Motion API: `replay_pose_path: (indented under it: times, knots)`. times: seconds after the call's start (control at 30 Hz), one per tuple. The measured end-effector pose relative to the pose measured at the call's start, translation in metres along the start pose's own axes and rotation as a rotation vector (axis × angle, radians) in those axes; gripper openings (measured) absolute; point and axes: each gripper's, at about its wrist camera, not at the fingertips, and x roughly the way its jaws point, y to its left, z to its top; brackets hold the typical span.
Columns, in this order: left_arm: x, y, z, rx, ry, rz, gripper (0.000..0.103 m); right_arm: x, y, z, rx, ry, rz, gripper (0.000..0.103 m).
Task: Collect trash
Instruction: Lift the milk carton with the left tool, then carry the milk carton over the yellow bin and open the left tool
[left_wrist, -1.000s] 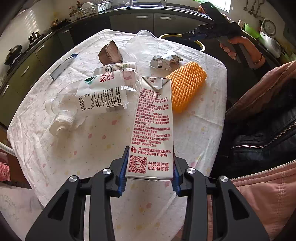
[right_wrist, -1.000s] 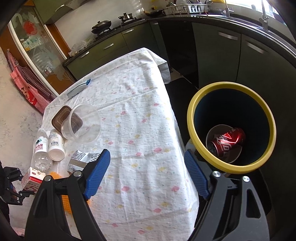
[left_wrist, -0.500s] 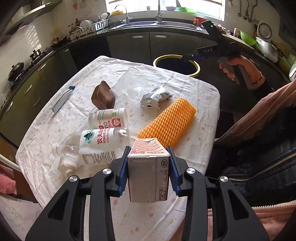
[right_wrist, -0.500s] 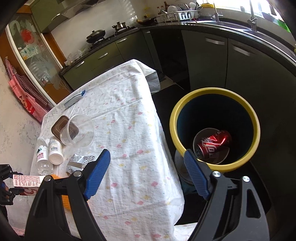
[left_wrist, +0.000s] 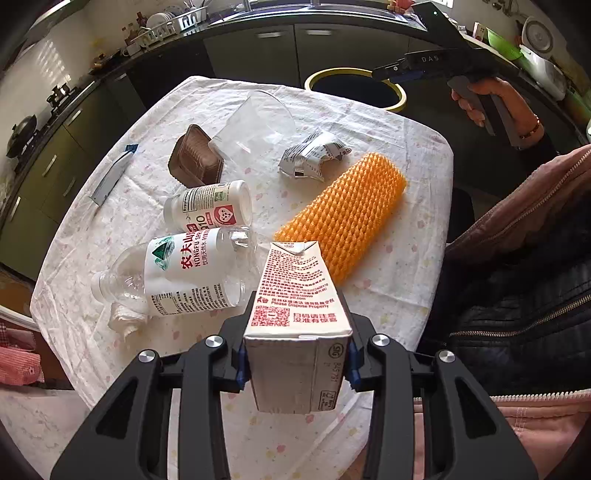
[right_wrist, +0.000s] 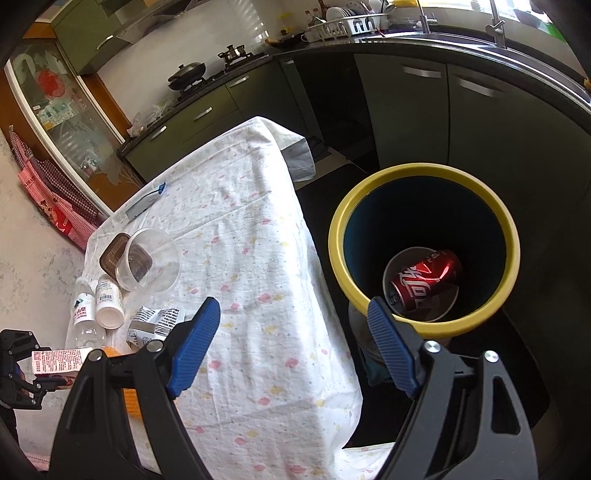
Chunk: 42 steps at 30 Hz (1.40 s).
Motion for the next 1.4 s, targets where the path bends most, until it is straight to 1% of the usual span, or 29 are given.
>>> replay_pose_path:
  times: [0.1, 0.2, 0.3, 0.37, 0.47, 0.53, 0.63, 0.77, 0.9, 1.0, 1.1, 1.23, 1.27, 1.3, 1.33, 1.37, 1.4]
  knots:
    - [-0.007, -0.001, 0.0, 0.003, -0.004, -0.001, 0.038, -0.004, 0.0, 0.001, 0.0, -0.007, -0.001, 0.078]
    - [-0.022, -0.003, 0.005, 0.004, -0.033, 0.007, 0.038, -0.007, 0.001, 0.002, -0.002, -0.016, 0.001, 0.078]
    - [-0.037, -0.007, 0.016, 0.019, -0.066, 0.028, 0.038, -0.01, 0.004, 0.002, -0.009, -0.022, 0.004, 0.078]
    - [-0.045, -0.009, 0.029, 0.03, -0.089, 0.026, 0.038, -0.014, 0.004, 0.002, -0.015, -0.028, 0.0, 0.078]
    - [-0.052, -0.011, 0.059, 0.042, -0.13, 0.012, 0.038, -0.027, -0.002, 0.002, -0.014, -0.051, -0.027, 0.078]
    - [-0.052, -0.014, 0.085, 0.053, -0.164, -0.005, 0.038, -0.038, -0.012, 0.002, -0.003, -0.074, -0.057, 0.078]
    - [-0.045, -0.022, 0.133, 0.075, -0.217, -0.036, 0.038, -0.053, -0.032, 0.001, 0.03, -0.107, -0.1, 0.078]
    - [-0.015, -0.037, 0.207, 0.107, -0.238, -0.101, 0.038, -0.07, -0.063, -0.003, 0.083, -0.138, -0.151, 0.078]
    - [0.034, -0.058, 0.279, 0.121, -0.203, -0.168, 0.038, -0.078, -0.091, -0.006, 0.127, -0.148, -0.175, 0.078]
    - [0.075, -0.072, 0.322, 0.133, -0.176, -0.177, 0.038, -0.079, -0.108, -0.008, 0.154, -0.15, -0.185, 0.078]
    - [0.112, -0.088, 0.355, 0.15, -0.149, -0.18, 0.038, -0.076, -0.122, -0.01, 0.177, -0.14, -0.185, 0.078]
    - [0.153, -0.099, 0.386, 0.135, -0.143, -0.137, 0.038, -0.071, -0.135, -0.013, 0.197, -0.123, -0.184, 0.078]
    - [0.161, -0.1, 0.392, 0.119, -0.151, -0.12, 0.041, -0.07, -0.137, -0.013, 0.202, -0.121, -0.184, 0.078]
    - [0.168, -0.1, 0.399, 0.104, -0.16, -0.11, 0.047, -0.068, -0.138, -0.013, 0.207, -0.118, -0.184, 0.078]
    - [0.172, -0.1, 0.403, 0.09, -0.173, -0.101, 0.064, -0.067, -0.14, -0.012, 0.211, -0.115, -0.183, 0.078]
    - [0.173, -0.098, 0.404, 0.073, -0.195, -0.081, 0.074, -0.066, -0.14, -0.012, 0.211, -0.112, -0.183, 0.078]
    - [0.172, -0.096, 0.405, 0.059, -0.211, -0.069, 0.075, -0.065, -0.139, -0.012, 0.21, -0.111, -0.184, 0.078]
